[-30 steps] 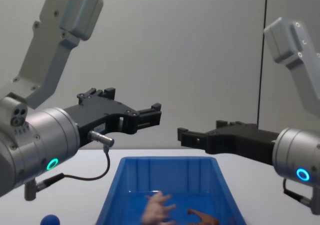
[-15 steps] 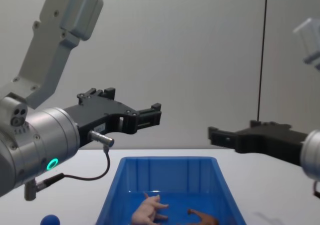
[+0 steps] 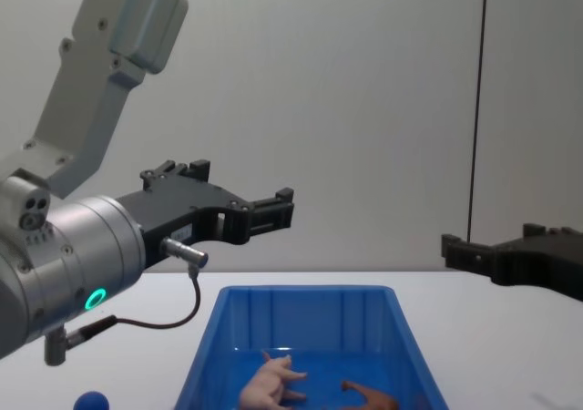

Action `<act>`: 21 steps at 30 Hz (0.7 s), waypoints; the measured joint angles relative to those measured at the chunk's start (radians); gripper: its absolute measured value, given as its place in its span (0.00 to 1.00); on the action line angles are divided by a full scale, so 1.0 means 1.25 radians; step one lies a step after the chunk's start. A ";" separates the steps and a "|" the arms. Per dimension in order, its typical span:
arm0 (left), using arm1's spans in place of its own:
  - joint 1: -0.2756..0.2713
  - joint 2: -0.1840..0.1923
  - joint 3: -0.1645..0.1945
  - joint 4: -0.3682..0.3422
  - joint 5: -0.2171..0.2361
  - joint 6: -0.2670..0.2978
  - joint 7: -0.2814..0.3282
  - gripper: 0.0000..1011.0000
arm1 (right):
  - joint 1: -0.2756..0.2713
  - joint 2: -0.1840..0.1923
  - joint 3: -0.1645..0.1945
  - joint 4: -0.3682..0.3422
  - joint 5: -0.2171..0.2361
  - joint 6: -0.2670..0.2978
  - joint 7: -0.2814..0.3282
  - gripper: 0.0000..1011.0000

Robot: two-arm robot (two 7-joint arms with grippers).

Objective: Pick up the two dolls from the table and place them into the box.

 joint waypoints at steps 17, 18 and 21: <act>0.018 0.014 -0.011 -0.033 -0.007 0.055 0.033 0.99 | -0.023 0.015 0.011 -0.022 0.007 -0.005 -0.030 0.99; 0.022 0.018 -0.013 -0.040 -0.011 0.068 0.039 0.99 | -0.024 0.016 0.011 -0.023 0.007 -0.005 -0.030 0.99; 0.029 0.025 -0.017 -0.052 -0.017 0.084 0.047 0.99 | -0.025 0.017 0.012 -0.024 0.008 -0.005 -0.032 0.99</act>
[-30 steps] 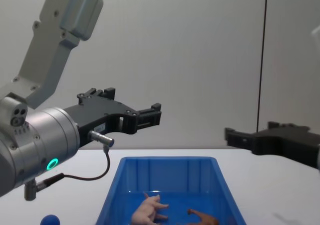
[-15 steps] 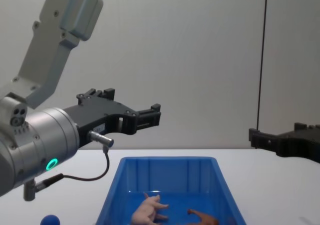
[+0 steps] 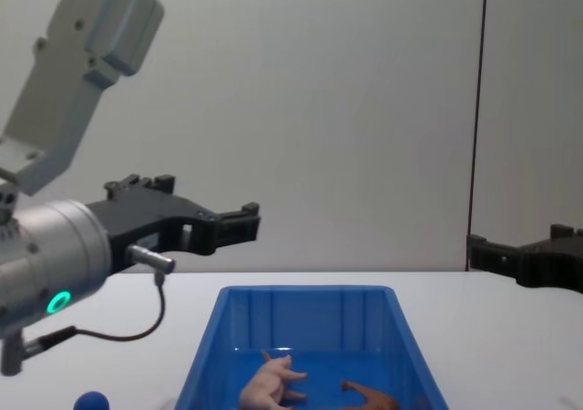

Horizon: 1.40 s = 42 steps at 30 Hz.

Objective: Pick up the two dolls from the table and place them into the box.

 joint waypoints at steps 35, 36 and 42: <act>0.087 0.086 -0.063 -0.040 -0.158 0.175 0.023 0.99 | -0.005 0.004 0.002 -0.005 0.001 -0.001 -0.007 0.99; 0.088 0.086 -0.063 -0.038 -0.159 0.175 0.022 0.99 | -0.005 0.003 0.002 -0.005 0.001 -0.001 -0.007 0.99; 0.092 0.087 -0.067 -0.015 -0.169 0.176 0.011 0.99 | -0.005 0.004 0.002 -0.005 0.001 -0.001 -0.007 0.99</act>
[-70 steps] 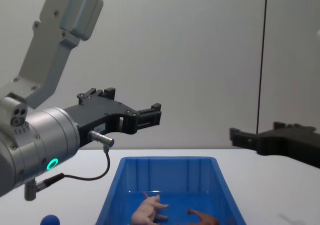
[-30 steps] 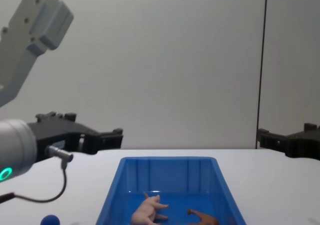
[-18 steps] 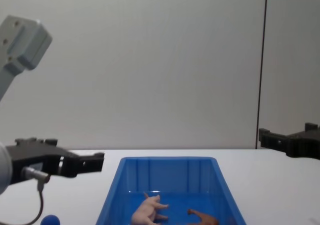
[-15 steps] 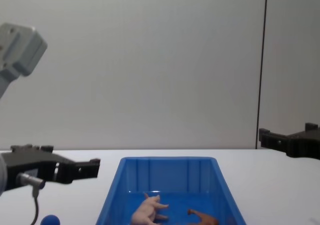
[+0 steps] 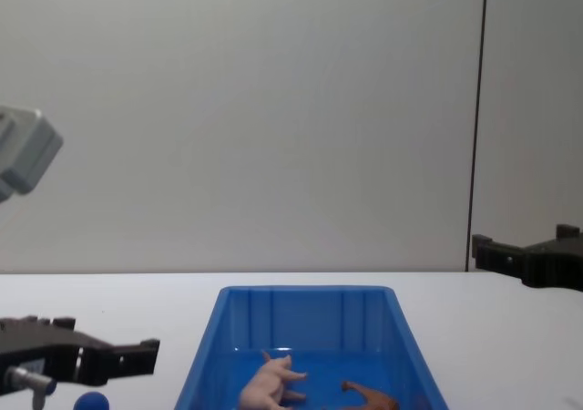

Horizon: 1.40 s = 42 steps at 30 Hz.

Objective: Pick up the two dolls from the table and place them into the box.

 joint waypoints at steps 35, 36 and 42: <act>0.006 -0.009 -0.008 0.081 0.010 0.000 -0.033 0.32 | 0.000 0.000 0.000 0.000 0.000 0.000 0.000 0.99; 0.006 -0.009 -0.009 0.083 0.010 -0.004 -0.033 0.30 | 0.000 0.000 0.000 0.000 0.000 0.000 0.000 0.99; 0.007 -0.011 -0.011 0.088 0.013 -0.029 -0.037 0.26 | 0.000 0.000 0.000 0.000 0.000 0.000 0.000 0.99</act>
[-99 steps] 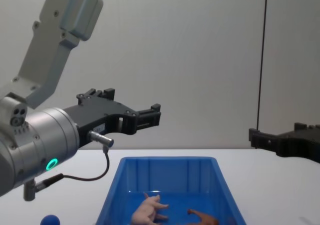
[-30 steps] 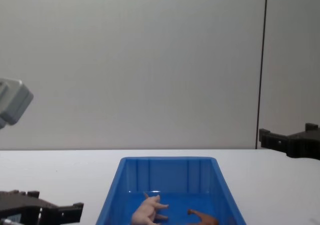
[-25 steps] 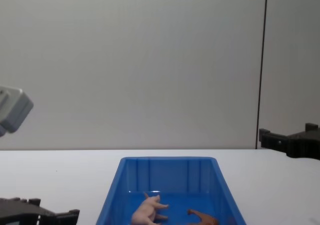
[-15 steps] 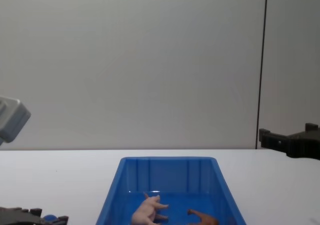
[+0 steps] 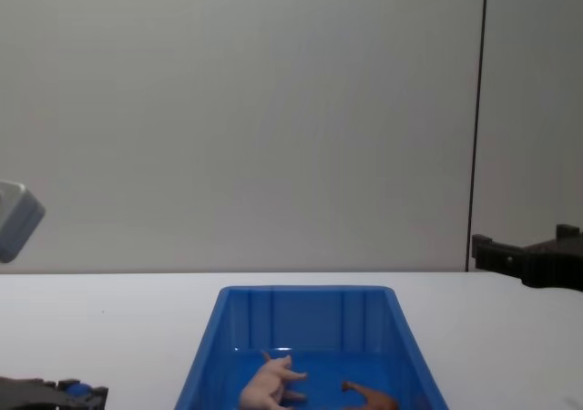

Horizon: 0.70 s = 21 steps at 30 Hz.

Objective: Pick up the two dolls from the table and place them into the box.

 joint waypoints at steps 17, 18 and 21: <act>-0.012 -0.003 -0.012 -0.022 0.025 -0.095 -0.025 0.18 | 0.000 0.000 0.000 0.000 0.000 0.000 0.000 0.99; -0.016 -0.005 -0.013 -0.027 0.029 -0.105 -0.034 0.17 | 0.000 0.000 0.000 0.000 0.000 0.000 0.000 0.99; -0.027 -0.010 -0.014 -0.034 0.037 -0.120 -0.051 0.16 | 0.000 0.000 0.000 0.000 0.000 0.000 0.000 0.99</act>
